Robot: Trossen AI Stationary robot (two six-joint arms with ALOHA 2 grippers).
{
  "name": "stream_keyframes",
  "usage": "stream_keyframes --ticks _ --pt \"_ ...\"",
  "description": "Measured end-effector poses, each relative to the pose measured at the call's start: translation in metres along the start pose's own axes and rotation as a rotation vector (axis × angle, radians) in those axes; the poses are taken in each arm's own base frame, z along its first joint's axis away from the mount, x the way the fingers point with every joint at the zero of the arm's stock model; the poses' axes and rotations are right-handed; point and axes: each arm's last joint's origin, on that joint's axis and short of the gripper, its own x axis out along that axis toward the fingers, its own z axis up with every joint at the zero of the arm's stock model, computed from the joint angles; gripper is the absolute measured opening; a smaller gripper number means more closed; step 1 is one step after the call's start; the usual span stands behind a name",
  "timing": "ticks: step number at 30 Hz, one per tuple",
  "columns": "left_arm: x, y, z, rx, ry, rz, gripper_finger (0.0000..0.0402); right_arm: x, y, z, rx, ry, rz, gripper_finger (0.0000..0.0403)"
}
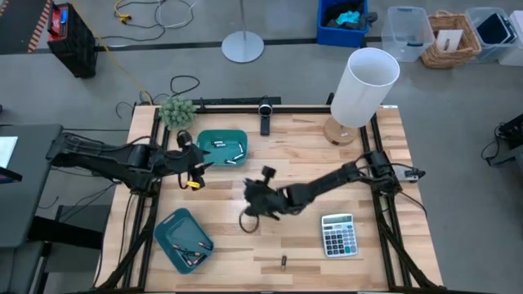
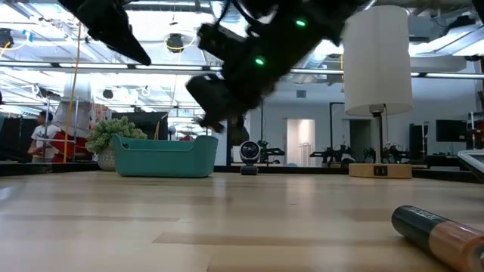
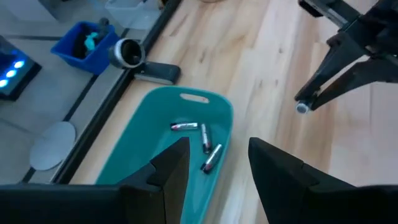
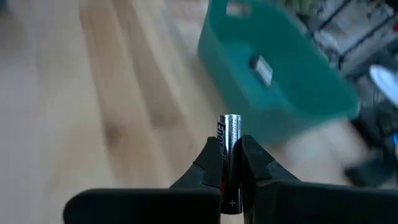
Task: Sort batteries
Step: Put the silver battery into the green bin, then put the black battery into the blue bin
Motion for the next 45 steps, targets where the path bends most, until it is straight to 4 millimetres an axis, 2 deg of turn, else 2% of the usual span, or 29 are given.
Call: stream_keyframes --ticks 8,11,15,21,25,28,31,36,41,45 --pt "-0.018 0.018 -0.021 -0.063 -0.127 0.028 0.016 0.035 -0.049 0.048 -0.013 -0.152 0.023 0.0021" --pt "-0.026 0.024 -0.025 -0.09 -0.175 0.028 0.016 0.05 -0.074 0.057 0.006 -0.169 0.012 0.0021" --pt "-0.032 0.027 -0.028 -0.095 -0.199 0.022 0.016 0.069 -0.106 0.063 0.072 -0.212 0.082 0.0037" --pt "-0.03 0.026 -0.03 -0.068 -0.178 0.024 0.016 0.084 -0.134 0.061 0.174 -0.228 0.117 0.0115" --pt "-0.027 0.024 -0.029 -0.047 -0.163 0.019 0.016 0.086 -0.14 0.064 0.207 -0.264 0.159 0.0179" --pt "-0.023 0.021 -0.029 -0.023 -0.145 -0.002 0.016 0.084 -0.141 0.068 0.204 -0.31 0.163 0.0209" --pt "-0.018 0.017 -0.027 -0.013 -0.133 -0.018 0.016 0.072 -0.145 0.075 0.2 -0.352 0.161 0.0216" --pt "-0.008 0.009 -0.022 0.008 -0.127 -0.055 0.016 0.024 -0.164 0.08 0.215 -0.528 0.111 0.0205" --pt "0.011 -0.006 -0.014 0.048 -0.123 -0.104 0.016 -0.028 -0.181 0.051 0.266 -0.634 0.107 0.0189" --pt "0.037 -0.027 -0.005 0.129 -0.145 -0.223 0.016 -0.065 -0.181 0.019 0.307 -0.622 0.127 0.0183"
